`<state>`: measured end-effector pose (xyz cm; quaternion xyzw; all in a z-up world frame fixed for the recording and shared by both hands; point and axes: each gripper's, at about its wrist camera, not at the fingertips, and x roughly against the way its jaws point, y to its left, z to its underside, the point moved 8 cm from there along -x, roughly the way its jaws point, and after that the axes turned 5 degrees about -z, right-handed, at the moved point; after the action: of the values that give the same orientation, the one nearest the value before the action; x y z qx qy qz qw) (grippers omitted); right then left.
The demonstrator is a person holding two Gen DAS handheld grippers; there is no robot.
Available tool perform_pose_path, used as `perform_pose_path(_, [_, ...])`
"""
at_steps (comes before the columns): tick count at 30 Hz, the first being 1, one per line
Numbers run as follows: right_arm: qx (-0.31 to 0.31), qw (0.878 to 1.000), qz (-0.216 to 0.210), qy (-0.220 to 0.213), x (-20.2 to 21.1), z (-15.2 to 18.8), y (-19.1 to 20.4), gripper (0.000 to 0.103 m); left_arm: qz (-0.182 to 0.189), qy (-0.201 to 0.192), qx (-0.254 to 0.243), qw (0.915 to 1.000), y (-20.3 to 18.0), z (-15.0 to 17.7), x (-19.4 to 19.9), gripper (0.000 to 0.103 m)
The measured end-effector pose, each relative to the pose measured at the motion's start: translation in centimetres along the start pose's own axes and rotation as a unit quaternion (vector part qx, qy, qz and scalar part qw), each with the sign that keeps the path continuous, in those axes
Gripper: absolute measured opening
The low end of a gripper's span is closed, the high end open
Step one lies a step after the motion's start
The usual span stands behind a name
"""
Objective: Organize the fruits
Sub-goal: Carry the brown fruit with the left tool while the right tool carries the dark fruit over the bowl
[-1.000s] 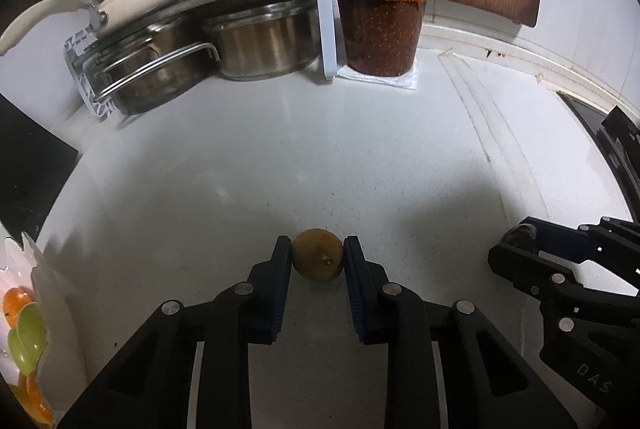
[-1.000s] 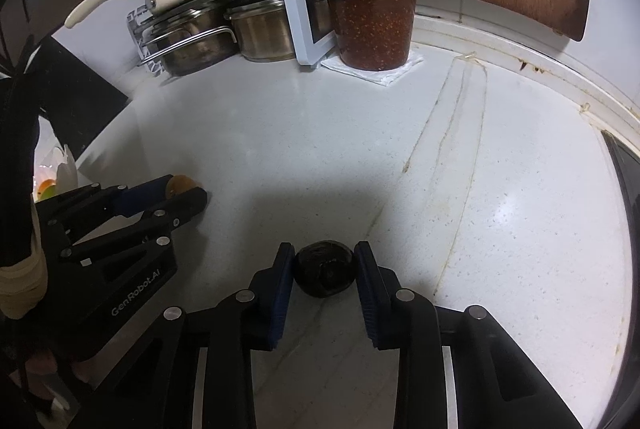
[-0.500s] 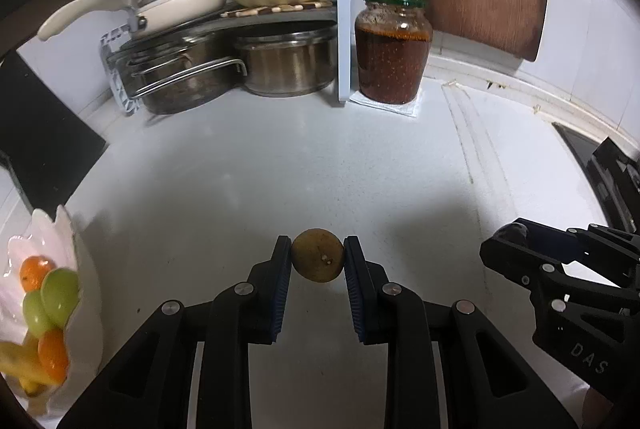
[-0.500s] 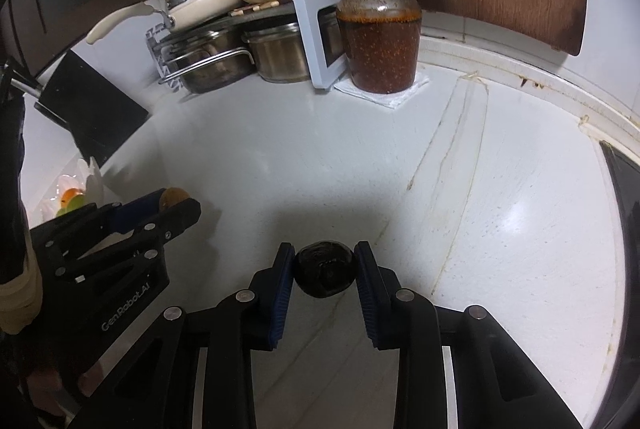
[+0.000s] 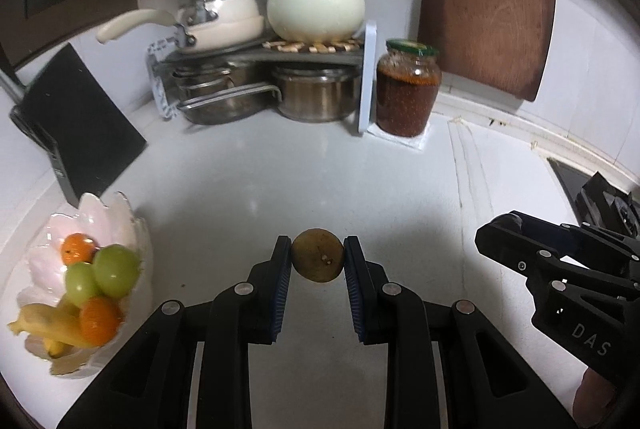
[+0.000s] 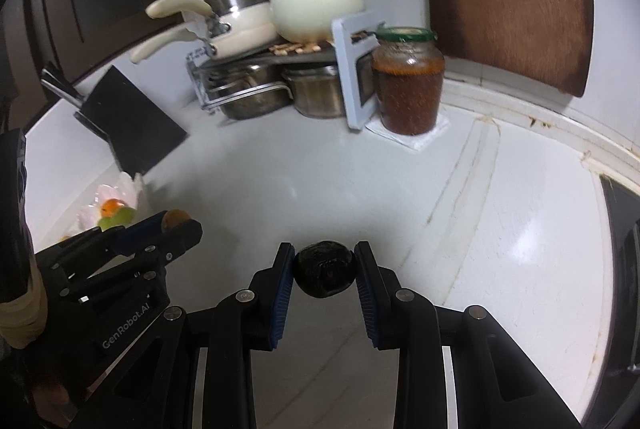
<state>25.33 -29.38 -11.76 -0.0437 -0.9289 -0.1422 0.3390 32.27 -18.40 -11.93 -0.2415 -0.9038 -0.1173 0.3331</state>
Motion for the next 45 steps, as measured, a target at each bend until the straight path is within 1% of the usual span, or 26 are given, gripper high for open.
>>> perform_pose_path(5, [0.008,1.0,-0.014,-0.013,1.0,-0.7,1.3,0.032,-0.007,-0.021,0.013,0.9997,0.9,-0.5,2.1,0.027])
perform_pose_path(13, [0.029,0.998,-0.04,-0.035,2.6,-1.7,4.0,0.032,-0.03,-0.049,0.032,0.9978,3.1,-0.7,5.4,0.027])
perform_pose_path(23, [0.063,0.993,-0.088,-0.051,3.1,-3.0,8.3,0.032,-0.076,-0.076,0.056,0.9926,6.8,-0.7,8.8,0.027])
perform_pose_path(28, [0.08,0.989,-0.113,-0.055,3.1,-3.4,10.9,0.032,-0.1,-0.088,0.069,0.9887,9.0,-0.7,10.4,0.027])
perform_pose_path(38, [0.114,0.98,-0.15,-0.062,2.6,-4.4,15.5,0.032,-0.143,-0.095,0.089,0.9811,12.9,0.0,12.4,0.027])
perform_pose_path(45, [0.13,0.974,-0.177,-0.056,1.8,-4.4,18.6,0.032,-0.171,-0.095,0.096,0.976,15.7,0.6,13.1,0.027])
